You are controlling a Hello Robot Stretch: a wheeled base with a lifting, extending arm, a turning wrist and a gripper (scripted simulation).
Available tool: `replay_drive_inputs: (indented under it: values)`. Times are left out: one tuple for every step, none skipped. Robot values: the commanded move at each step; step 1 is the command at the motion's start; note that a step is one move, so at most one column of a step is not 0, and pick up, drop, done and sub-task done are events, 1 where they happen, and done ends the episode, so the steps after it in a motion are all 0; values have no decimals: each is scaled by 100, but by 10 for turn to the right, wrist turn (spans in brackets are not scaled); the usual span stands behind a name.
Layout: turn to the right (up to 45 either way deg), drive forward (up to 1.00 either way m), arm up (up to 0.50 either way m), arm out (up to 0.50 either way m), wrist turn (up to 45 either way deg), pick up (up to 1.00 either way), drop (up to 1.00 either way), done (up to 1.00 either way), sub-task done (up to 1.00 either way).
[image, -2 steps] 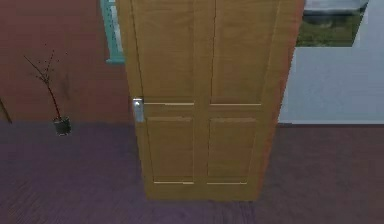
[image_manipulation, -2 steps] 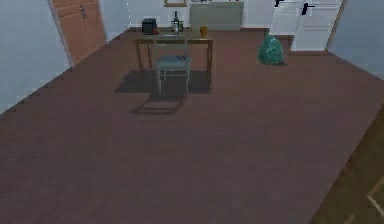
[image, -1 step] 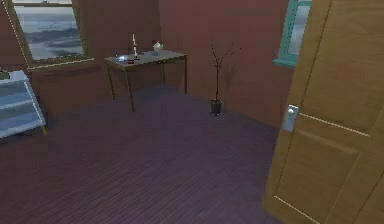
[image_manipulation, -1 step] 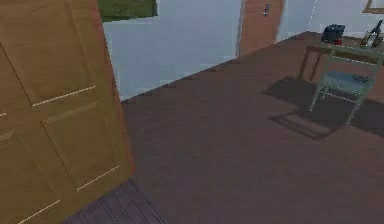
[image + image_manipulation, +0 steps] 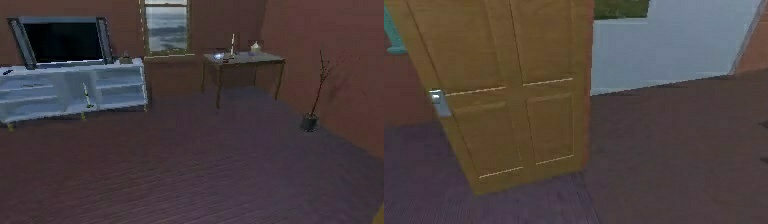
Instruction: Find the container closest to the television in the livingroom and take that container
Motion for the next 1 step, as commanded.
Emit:
replay_drive_inputs:
  values:
    - [0,75,0,0,0,0,0,0,0]
